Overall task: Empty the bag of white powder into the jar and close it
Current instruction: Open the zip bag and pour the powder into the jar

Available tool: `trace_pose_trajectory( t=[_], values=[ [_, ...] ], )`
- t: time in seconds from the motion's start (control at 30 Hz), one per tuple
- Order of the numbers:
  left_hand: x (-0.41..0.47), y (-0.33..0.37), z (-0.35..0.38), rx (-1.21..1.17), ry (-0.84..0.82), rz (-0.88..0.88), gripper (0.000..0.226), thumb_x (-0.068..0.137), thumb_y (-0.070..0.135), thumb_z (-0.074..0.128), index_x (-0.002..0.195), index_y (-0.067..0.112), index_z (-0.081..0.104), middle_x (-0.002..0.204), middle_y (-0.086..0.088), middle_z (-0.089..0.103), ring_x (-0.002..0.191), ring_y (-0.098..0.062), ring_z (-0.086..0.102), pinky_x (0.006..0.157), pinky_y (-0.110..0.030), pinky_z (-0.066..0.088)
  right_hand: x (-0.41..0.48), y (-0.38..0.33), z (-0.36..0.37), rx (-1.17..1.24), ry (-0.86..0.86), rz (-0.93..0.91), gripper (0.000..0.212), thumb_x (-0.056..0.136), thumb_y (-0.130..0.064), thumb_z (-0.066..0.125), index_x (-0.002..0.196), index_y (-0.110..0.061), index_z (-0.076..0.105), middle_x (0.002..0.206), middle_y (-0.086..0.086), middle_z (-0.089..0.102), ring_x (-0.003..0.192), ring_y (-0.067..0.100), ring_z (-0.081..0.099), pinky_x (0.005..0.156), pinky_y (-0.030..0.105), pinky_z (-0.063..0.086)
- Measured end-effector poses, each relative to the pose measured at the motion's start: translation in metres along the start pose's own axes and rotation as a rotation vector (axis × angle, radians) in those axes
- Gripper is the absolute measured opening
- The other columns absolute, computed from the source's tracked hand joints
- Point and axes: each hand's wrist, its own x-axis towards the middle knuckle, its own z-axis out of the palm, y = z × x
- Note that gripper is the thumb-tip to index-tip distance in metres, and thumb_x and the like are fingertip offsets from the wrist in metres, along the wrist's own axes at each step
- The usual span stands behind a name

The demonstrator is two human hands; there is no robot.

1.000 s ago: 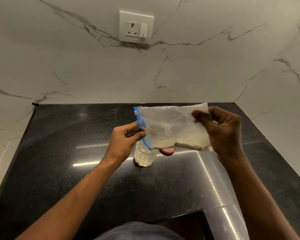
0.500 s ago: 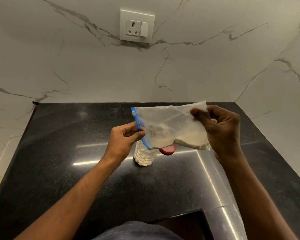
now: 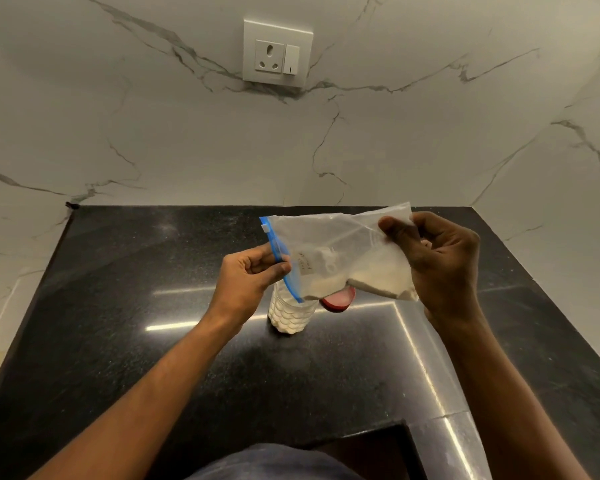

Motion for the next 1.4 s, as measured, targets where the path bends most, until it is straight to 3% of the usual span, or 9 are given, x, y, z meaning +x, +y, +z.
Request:
trace_pose_trajectory(
  t=[0.27,0.43,0.63,0.83,0.93,1.03,1.13,1.27,1.4],
  values=[
    [0.004,-0.004,-0.002,-0.02,0.009,-0.011,0.031,0.092,-0.005,0.075,0.117,0.013,0.077,0.112,0.001,0.083,0.108,-0.015,0.079,0.089,-0.029,0.065,-0.001,-0.001,-0.001,0.007,-0.022,-0.001,0.006,0.096,-0.019,0.074,0.095,-0.023,0.077,0.088,-0.004,0.079,0.074,0.011,0.075,0.063,0.023,0.06],
    [0.005,-0.004,-0.002,0.004,0.01,0.0,0.03,0.092,-0.003,0.075,0.113,0.019,0.078,0.11,0.005,0.084,0.107,-0.013,0.079,0.087,-0.027,0.065,-0.001,-0.002,0.0,-0.019,-0.026,0.036,0.003,0.094,-0.024,0.073,0.094,-0.022,0.076,0.092,0.003,0.078,0.079,0.023,0.075,0.067,0.044,0.065],
    [0.005,-0.003,-0.005,0.032,-0.007,0.016,0.033,0.093,0.0,0.075,0.113,0.026,0.076,0.109,0.012,0.083,0.108,-0.01,0.078,0.083,-0.023,0.064,-0.003,-0.003,-0.005,-0.005,-0.044,0.066,0.013,0.092,-0.03,0.074,0.096,-0.019,0.078,0.091,0.007,0.078,0.083,0.029,0.074,0.07,0.045,0.065],
    [0.004,0.001,0.002,0.055,-0.071,-0.062,0.05,0.073,0.045,0.087,0.118,0.044,0.064,0.111,0.028,0.077,0.105,0.004,0.074,0.078,-0.016,0.063,-0.001,0.003,-0.001,0.068,-0.078,0.16,0.027,0.091,-0.032,0.072,0.098,-0.007,0.075,0.094,0.024,0.072,0.089,0.047,0.069,0.077,0.067,0.059],
    [0.011,0.003,0.004,0.004,-0.072,-0.106,0.046,0.078,0.049,0.08,0.12,0.038,0.066,0.111,0.021,0.08,0.108,-0.001,0.075,0.09,-0.028,0.065,-0.003,0.009,-0.001,0.066,-0.084,0.209,0.036,0.091,-0.039,0.066,0.101,-0.005,0.069,0.096,0.026,0.069,0.09,0.05,0.066,0.077,0.07,0.056],
    [0.015,0.01,0.008,0.019,-0.109,-0.076,0.082,0.072,0.044,0.087,0.144,0.028,0.05,0.134,0.005,0.072,0.128,-0.019,0.069,0.094,-0.028,0.062,-0.002,0.015,-0.003,-0.004,-0.09,0.206,0.027,0.095,-0.039,0.062,0.099,-0.013,0.065,0.096,0.019,0.069,0.089,0.044,0.067,0.076,0.066,0.059],
    [0.017,0.031,0.013,0.392,0.016,0.18,0.128,0.063,0.059,0.094,0.164,0.033,0.02,0.169,-0.001,0.034,0.153,-0.016,0.034,0.12,-0.034,0.032,-0.002,0.016,-0.006,-0.042,-0.11,0.181,0.027,0.097,-0.034,0.061,0.104,-0.007,0.065,0.098,0.019,0.069,0.089,0.04,0.069,0.075,0.063,0.061],
    [0.026,0.069,0.045,1.068,-0.112,0.744,0.097,0.079,0.085,0.06,0.157,0.029,0.046,0.159,0.0,0.053,0.152,-0.021,0.042,0.122,-0.056,0.011,-0.001,0.015,-0.006,-0.053,-0.17,0.16,0.037,0.095,-0.032,0.061,0.109,0.002,0.063,0.103,0.023,0.069,0.092,0.037,0.072,0.077,0.058,0.063],
    [0.037,0.087,0.07,1.013,-0.345,0.667,0.03,0.101,0.045,0.064,0.116,0.024,0.079,0.114,0.001,0.081,0.122,-0.023,0.069,0.118,-0.06,0.011,0.0,0.018,-0.01,0.013,-0.188,0.189,0.031,0.087,-0.04,0.065,0.108,-0.017,0.067,0.108,0.016,0.072,0.097,0.033,0.074,0.081,0.05,0.065]
  ],
)
